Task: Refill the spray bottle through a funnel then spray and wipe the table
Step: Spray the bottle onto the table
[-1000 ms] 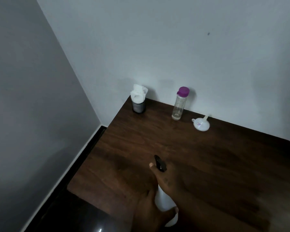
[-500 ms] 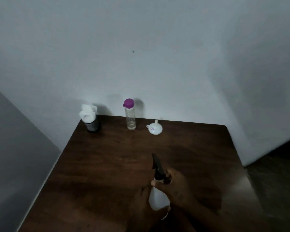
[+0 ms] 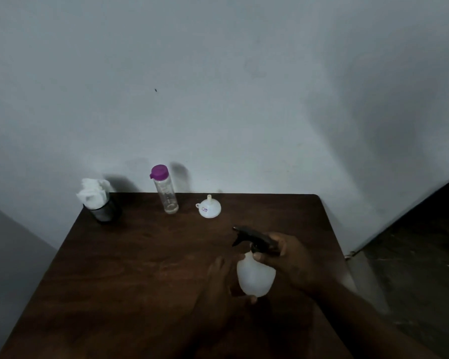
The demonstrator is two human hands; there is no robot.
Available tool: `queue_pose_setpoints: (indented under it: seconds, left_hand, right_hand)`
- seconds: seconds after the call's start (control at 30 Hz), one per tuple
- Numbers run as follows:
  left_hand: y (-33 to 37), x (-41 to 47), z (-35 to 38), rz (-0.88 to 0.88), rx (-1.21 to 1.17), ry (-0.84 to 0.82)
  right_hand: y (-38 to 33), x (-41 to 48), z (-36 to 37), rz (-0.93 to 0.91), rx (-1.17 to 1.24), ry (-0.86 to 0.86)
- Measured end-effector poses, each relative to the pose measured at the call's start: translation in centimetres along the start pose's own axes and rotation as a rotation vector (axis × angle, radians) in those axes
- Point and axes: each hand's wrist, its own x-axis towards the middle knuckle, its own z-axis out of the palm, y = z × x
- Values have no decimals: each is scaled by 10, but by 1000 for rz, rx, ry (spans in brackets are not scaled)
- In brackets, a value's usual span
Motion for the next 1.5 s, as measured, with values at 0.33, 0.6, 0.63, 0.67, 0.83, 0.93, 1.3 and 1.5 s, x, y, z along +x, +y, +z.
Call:
queue_pose_setpoints:
  seconds: [0.33, 0.6, 0.63, 0.67, 0.83, 0.93, 1.3, 1.5]
  left_hand:
    - [22, 99, -31, 26, -11, -251]
    - [19, 152, -16, 44, 51, -52]
    - [18, 156, -13, 52, 90, 16]
    - [20, 160, -11, 60, 112, 78]
    - [22, 184, -1, 113, 202, 277]
    - [20, 201, 6, 104, 210, 289]
    - [-21, 264, 4, 40, 255, 252]
    - [-29, 275, 4, 34, 248, 277]
  right_hand:
    - [-21, 63, -81, -130, -25, -356]
    - [2, 108, -95, -76, 192, -288]
    - [11, 112, -89, -76, 133, -167]
    - [24, 115, -83, -52, 40, -29]
    - [72, 113, -39, 181, -79, 297]
    - [81, 124, -27, 178, 155, 295]
    - [99, 183, -36, 26, -50, 241]
    - [105, 195, -41, -10, -142, 195]
